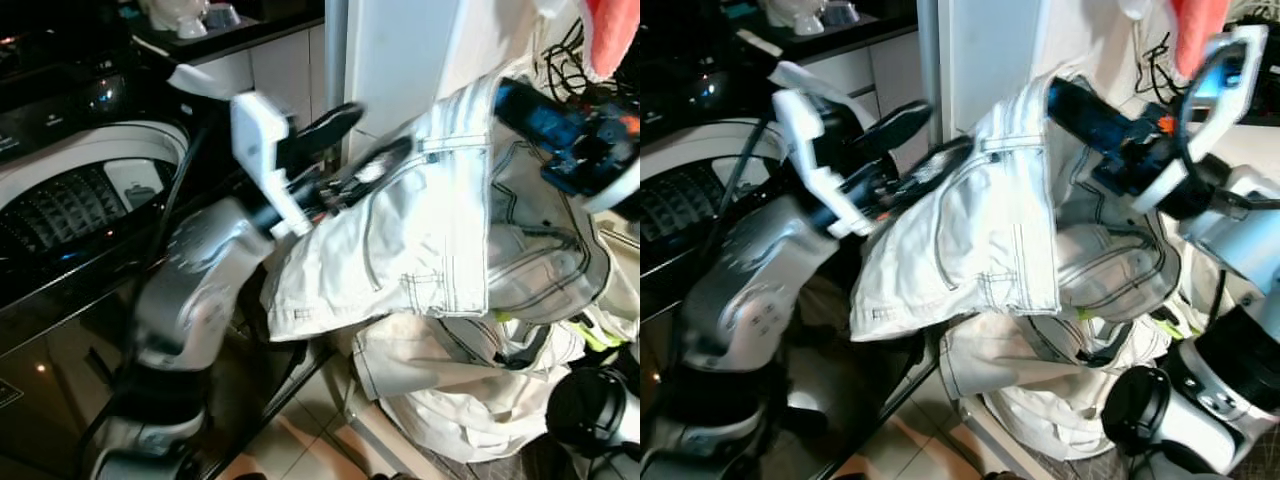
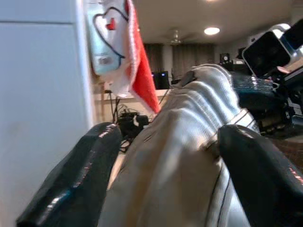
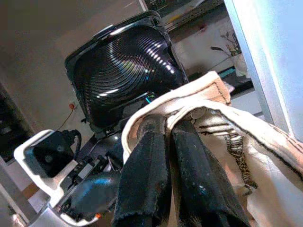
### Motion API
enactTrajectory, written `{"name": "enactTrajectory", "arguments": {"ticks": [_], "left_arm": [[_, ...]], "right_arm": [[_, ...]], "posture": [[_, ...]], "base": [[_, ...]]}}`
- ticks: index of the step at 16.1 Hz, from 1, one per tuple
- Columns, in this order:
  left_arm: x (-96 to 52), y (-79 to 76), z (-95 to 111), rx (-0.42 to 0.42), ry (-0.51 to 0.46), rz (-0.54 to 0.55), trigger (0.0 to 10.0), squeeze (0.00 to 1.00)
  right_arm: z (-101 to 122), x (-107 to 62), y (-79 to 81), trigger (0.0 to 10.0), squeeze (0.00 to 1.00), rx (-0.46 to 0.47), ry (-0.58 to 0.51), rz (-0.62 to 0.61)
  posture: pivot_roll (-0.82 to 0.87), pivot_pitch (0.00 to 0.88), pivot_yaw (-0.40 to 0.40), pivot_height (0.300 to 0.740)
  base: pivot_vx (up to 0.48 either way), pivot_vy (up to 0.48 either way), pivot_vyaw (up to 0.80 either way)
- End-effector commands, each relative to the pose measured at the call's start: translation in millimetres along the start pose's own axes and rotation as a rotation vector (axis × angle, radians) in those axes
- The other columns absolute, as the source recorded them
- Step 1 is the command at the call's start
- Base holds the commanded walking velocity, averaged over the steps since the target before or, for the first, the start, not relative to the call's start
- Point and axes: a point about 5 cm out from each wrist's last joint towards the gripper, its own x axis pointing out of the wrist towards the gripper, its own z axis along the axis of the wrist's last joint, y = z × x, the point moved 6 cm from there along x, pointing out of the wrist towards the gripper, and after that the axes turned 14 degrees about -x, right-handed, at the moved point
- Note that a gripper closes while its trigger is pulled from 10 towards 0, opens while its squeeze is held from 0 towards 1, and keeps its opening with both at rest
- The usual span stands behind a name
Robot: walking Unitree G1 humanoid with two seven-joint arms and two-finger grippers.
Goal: Clothes washing
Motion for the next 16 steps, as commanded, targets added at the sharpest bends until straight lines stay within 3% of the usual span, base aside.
{"name": "enactTrajectory", "arguments": {"ticks": [1, 2, 4, 6, 8, 10, 11, 12, 13, 14, 16], "left_arm": [[5.3, -0.9, -4.7, 0.023, 0.025, -0.017, 10.0, 1.0], [6.0, -1.7, -5.3, 0.027, 0.031, -0.026, 10.0, 1.0], [4.7, -17.3, -16.0, -0.045, 0.1, -0.144, 10.0, 1.0], [0.3, -17.6, -31.1, 0.004, 0.177, -0.14, 10.0, 1.0], [4.6, 10.2, -39.1, 0.164, 0.198, 0.014, 10.0, 1.0], [10.3, 32.2, -24.8, 0.243, 0.145, 0.141, 10.0, 1.0], [11.0, 35.8, -18.9, 0.24, 0.125, 0.163, 10.0, 1.0], [11.0, 33.1, -16.8, 0.215, 0.116, 0.141, 0.8, 1.0], [10.3, 31.3, -18.1, 0.205, 0.122, 0.126, 0.0, 0.87], [8.7, 32.4, -21.7, 0.199, 0.138, 0.131, 0.0, 0.0], [7.3, 36.1, -22.8, 0.204, 0.14, 0.151, 0.0, 0.0]], "right_arm": [[8.6, 5.2, 12.9, 0.0, 0.0, -0.044, -0.018, 0.036], [8.4, 5.9, 14.1, 0.0, 0.0, -0.044, -0.019, 0.039], [8.0, 8.3, 17.6, 0.0, 0.0, -0.041, -0.027, 0.048], [9.2, 10.2, 19.9, 0.0, 0.0, -0.041, -0.034, 0.057], [12.0, 11.8, 24.5, 0.0, 0.0, -0.043, -0.047, 0.076], [12.4, 12.0, 27.1, 0.0, 0.0, -0.045, -0.05, 0.085], [12.5, 11.7, 27.2, 0.0, 0.0, -0.045, -0.05, 0.084], [12.5, 11.5, 26.9, 0.0, 0.0, -0.045, -0.051, 0.081], [12.3, 11.2, 26.3, 0.0, 0.0, -0.045, -0.05, 0.077], [11.8, 11.0, 25.6, 0.0, 0.0, -0.044, -0.048, 0.072], [11.4, 10.5, 24.8, 0.0, 0.0, -0.043, -0.047, 0.066]], "posture": [[-0.09, 0.0, 0.057, 0.74], [-0.09, 0.0, 0.06, 0.74], [-0.09, 0.0, 0.06, 0.74], [-0.09, 0.0, 0.062, 0.74], [-0.08, 0.0, 0.061, 0.74], [-0.09, 0.0, 0.063, 0.74], [-0.09, 0.0, 0.063, 0.74], [-0.09, 0.0, 0.064, 0.74], [-0.09, 0.0, 0.064, 0.74], [-0.08, 0.0, 0.064, 0.74], [-0.08, 0.0, 0.064, 0.74]], "base": [[0.0, 0.0, 0.0], [0.0, 0.0, 0.0], [0.0, 0.0, 0.0], [0.0, 0.0, 0.0], [0.0, 0.0, 0.0], [0.0, 0.0, 0.0], [0.0, 0.0, 0.0], [0.0, 0.0, 0.0], [0.0, 0.0, 0.0], [0.0, 0.0, 0.0], [0.0, 0.0, 0.0]]}}
